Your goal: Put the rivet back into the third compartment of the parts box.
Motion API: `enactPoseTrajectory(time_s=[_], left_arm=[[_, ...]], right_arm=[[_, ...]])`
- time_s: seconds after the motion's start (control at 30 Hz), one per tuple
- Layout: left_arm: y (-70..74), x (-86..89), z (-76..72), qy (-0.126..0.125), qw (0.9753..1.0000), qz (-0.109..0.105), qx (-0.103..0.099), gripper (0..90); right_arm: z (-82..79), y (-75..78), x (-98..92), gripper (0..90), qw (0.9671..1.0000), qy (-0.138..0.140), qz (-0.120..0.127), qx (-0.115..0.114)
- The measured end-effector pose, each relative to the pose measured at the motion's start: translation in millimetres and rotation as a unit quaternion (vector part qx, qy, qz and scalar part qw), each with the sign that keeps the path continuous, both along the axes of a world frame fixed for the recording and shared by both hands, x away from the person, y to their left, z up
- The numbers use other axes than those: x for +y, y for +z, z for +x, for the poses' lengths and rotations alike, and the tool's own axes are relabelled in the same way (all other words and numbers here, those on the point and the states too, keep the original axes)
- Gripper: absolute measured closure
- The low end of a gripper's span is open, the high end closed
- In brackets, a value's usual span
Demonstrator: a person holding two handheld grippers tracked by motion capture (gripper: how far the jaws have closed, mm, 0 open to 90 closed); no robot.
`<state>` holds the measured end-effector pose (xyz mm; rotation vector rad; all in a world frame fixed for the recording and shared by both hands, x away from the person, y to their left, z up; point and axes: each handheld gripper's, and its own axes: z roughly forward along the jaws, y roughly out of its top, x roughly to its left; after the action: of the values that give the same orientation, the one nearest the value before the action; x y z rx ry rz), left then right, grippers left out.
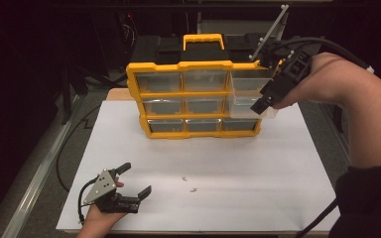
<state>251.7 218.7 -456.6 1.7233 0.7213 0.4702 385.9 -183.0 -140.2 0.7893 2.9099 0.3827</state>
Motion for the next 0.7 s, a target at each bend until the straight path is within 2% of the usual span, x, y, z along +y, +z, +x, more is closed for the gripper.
enactPoseTrajectory(time_s=[0.1, 0.27, 0.4, 0.43, 0.47, 0.5, 0.53, 0.7], left_arm=[[0.0, -0.3, 0.2, -0.001, 1.0, 0.002, -0.001, 0.3], [0.6, 0.2, -1.5, 0.0, 1.0, 0.005, -0.003, 0.3], [0.6, -0.2, -2.1, -0.002, 1.0, 0.003, -0.004, 0.3], [0.6, -0.2, -2.1, -0.002, 1.0, 0.003, -0.004, 0.3], [0.6, -0.4, -2.1, -0.003, 1.0, 0.004, -0.004, 0.3], [0.6, -0.4, -2.1, -0.003, 1.0, 0.004, -0.004, 0.3], [0.8, -0.4, -2.3, -0.003, 1.0, 0.005, -0.005, 0.3], [1.2, 0.1, -3.1, -0.004, 1.0, 0.003, -0.007, 0.3]], right_arm=[[-10.3, -7.3, -3.1, 35.6, 1.0, 0.001, -0.008, 0.004], [-28.3, -20.5, -1.6, 33.0, 0.9998, 0.018, -0.001, 0.011], [-36.5, -37.5, 2.6, 28.3, 0.9996, 0.026, -0.003, 0.014], [-36.5, -37.5, 2.6, 28.3, 0.9996, 0.026, -0.003, 0.014], [-39.0, -49.6, 6.0, 24.9, 0.9994, 0.029, -0.004, 0.019], [-39.0, -49.6, 6.0, 24.9, 0.9994, 0.029, -0.004, 0.019], [-40.4, -63.7, 9.4, 21.5, 0.9993, 0.032, -0.003, 0.02], [-38.4, -110.5, 17.9, 14.0, 0.9988, 0.036, -0.007, 0.033]])
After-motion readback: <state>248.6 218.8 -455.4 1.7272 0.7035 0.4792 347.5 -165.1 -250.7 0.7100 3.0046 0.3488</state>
